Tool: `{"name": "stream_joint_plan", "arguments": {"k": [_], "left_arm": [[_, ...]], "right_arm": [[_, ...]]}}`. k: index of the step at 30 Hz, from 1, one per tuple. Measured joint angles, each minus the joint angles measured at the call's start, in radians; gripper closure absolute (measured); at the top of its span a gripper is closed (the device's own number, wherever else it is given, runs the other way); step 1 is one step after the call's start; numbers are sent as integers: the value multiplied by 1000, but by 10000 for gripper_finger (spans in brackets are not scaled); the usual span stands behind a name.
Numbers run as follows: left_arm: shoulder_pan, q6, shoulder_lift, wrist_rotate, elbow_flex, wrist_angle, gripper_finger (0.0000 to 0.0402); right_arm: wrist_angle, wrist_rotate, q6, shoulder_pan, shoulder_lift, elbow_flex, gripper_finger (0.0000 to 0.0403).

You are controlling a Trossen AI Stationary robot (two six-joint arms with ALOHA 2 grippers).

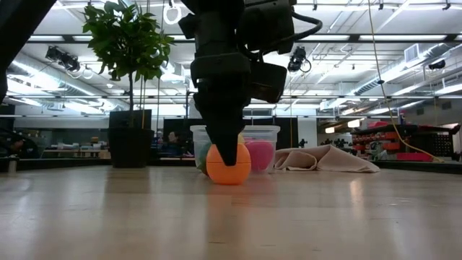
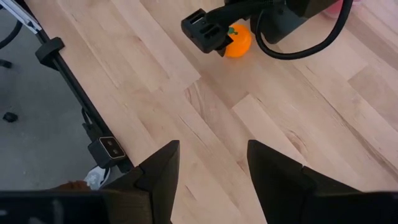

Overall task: Pick and placing Produce into tupperware
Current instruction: Put the orange into the transparent container

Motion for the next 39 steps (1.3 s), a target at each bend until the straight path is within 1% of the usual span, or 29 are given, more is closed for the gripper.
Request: {"name": "stream_joint_plan", "arguments": {"k": [7,10,21,24,27,32,37,39], "left_arm": [[-12,20,0,6,0,13,34],[-16,19,0,6,0,15,44],[-16,18,0,3,0,32,135],[-15,18,0,3,0,36,152],[-16,18,0,2,0,39,152],[-16,18,0,2,0,39,133],[-16,17,0,2,0,36,154],[-16,17,0,2,0,31,155]], "right_arm": [[0,0,-1,0,0,0,208],[0,0,-1,0,0,0,208],[0,0,-1,0,0,0,208],[0,0,-1,0,0,0,208],[0,0,-1,0,0,0,208],[0,0,-1,0,0,0,208],[0,0,-1,0,0,0,208],[0,0,-1,0,0,0,208]]}}
